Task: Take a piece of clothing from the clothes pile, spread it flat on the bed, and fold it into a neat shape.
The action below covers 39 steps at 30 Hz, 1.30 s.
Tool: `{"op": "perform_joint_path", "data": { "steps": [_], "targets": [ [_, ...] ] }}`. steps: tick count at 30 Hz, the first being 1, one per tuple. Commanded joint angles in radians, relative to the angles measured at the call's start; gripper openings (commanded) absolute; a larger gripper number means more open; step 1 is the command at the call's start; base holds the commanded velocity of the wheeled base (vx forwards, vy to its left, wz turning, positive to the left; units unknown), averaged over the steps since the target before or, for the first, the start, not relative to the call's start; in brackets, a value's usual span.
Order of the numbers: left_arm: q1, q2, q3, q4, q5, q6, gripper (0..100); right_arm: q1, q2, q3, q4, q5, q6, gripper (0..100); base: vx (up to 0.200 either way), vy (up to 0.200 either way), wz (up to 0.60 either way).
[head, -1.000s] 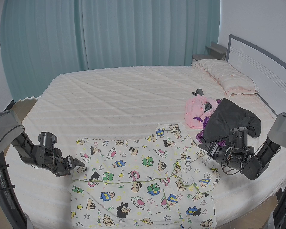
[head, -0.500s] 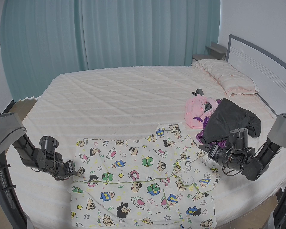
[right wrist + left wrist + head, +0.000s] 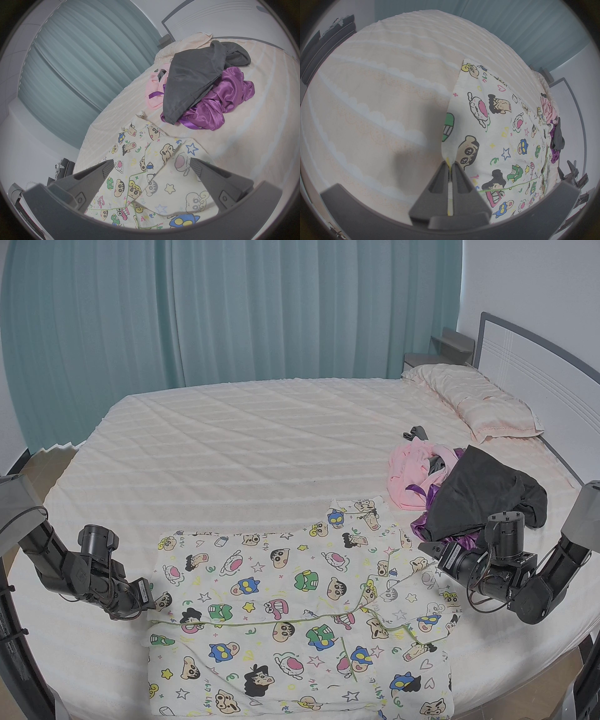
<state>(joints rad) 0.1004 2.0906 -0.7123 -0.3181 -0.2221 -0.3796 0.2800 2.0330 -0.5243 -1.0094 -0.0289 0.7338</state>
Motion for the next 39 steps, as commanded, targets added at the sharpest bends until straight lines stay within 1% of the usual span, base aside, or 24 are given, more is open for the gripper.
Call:
{"op": "perform_joint_path", "data": {
  "steps": [1, 2, 7, 13, 17, 19, 21, 22, 24, 25, 27, 28, 29, 30, 32, 36, 37, 39],
  "targets": [
    [0.001, -0.001, 0.007, -0.001, 0.001, -0.001, 0, 0.001, 0.003, 0.021, -0.014, 0.000, -0.001, 100, 0.000, 0.000, 0.00],
    [0.001, -0.001, 0.007, -0.001, 0.001, -0.001, 100, 0.001, 0.001, 0.021, -0.014, 0.000, -0.001, 100, 0.000, 0.000, 0.00],
    [0.001, -0.006, 0.005, -0.001, 0.001, -0.009, 100, -0.001, -0.004, 0.030, -0.014, 0.000, -0.001, 100, 0.000, 0.000, 0.00],
    [0.048, -0.058, 0.039, 0.001, -0.017, -0.016, 100, -0.004, -0.010, 0.056, -0.012, 0.000, -0.001, 100, 0.000, 0.000, 0.00],
    [0.068, -0.104, 0.093, -0.004, -0.042, -0.016, 100, -0.010, -0.013, 0.078, -0.011, -0.002, -0.002, 100, 0.000, 0.000, 0.00],
    [0.094, -0.170, 0.151, -0.006, -0.088, -0.021, 100, -0.022, -0.013, 0.110, -0.002, 0.000, -0.011, 100, 0.000, 0.000, 0.00],
    [0.101, -0.207, 0.189, -0.006, -0.106, -0.038, 100, -0.024, -0.005, 0.125, -0.002, 0.001, -0.013, 100, 0.000, 0.000, 0.00],
    [0.101, -0.231, 0.212, -0.007, -0.111, -0.061, 100, -0.027, 0.001, 0.136, 0.000, 0.001, -0.014, 100, 0.000, 0.000, 0.00],
    [0.101, -0.244, 0.221, -0.007, -0.114, -0.074, 100, -0.030, 0.004, 0.142, 0.000, 0.001, -0.017, 100, 0.000, 0.000, 0.00],
    [0.101, -0.273, 0.254, -0.009, -0.132, -0.121, 100, -0.038, 0.023, 0.164, 0.000, 0.000, -0.044, 100, 0.000, 0.000, 0.00],
    [0.099, -0.282, 0.263, -0.009, -0.141, -0.124, 100, -0.045, 0.032, 0.173, 0.000, 0.000, -0.065, 100, 0.000, 0.000, 0.00],
    [0.101, -0.291, 0.269, -0.009, -0.144, -0.125, 100, -0.062, 0.053, 0.187, -0.003, 0.001, -0.093, 100, 0.000, 0.000, 0.00],
    [0.101, -0.291, 0.269, -0.009, -0.144, -0.125, 100, -0.062, 0.053, 0.187, -0.003, 0.001, -0.093, 100, 0.000, 0.000, 0.00],
    [0.099, -0.305, 0.278, -0.007, -0.148, -0.131, 100, -0.084, 0.093, 0.182, -0.014, 0.001, -0.119, 100, 0.000, 0.000, 0.00],
    [0.097, -0.307, 0.286, -0.009, -0.154, -0.131, 100, -0.093, 0.113, 0.176, -0.015, 0.003, -0.123, 100, 0.000, 0.000, 0.00],
    [0.096, -0.304, 0.297, -0.009, -0.172, -0.130, 100, -0.105, 0.167, 0.147, -0.038, 0.041, -0.128, 100, 0.000, 0.000, 0.00],
    [0.096, -0.304, 0.297, -0.007, -0.180, -0.131, 100, -0.104, 0.185, 0.132, -0.049, 0.067, -0.128, 100, 0.000, 0.000, 0.00],
    [0.096, -0.304, 0.298, -0.007, -0.183, -0.131, 100, -0.104, 0.193, 0.122, -0.049, 0.073, -0.128, 100, 0.000, 0.000, 0.00]
  ]
}}
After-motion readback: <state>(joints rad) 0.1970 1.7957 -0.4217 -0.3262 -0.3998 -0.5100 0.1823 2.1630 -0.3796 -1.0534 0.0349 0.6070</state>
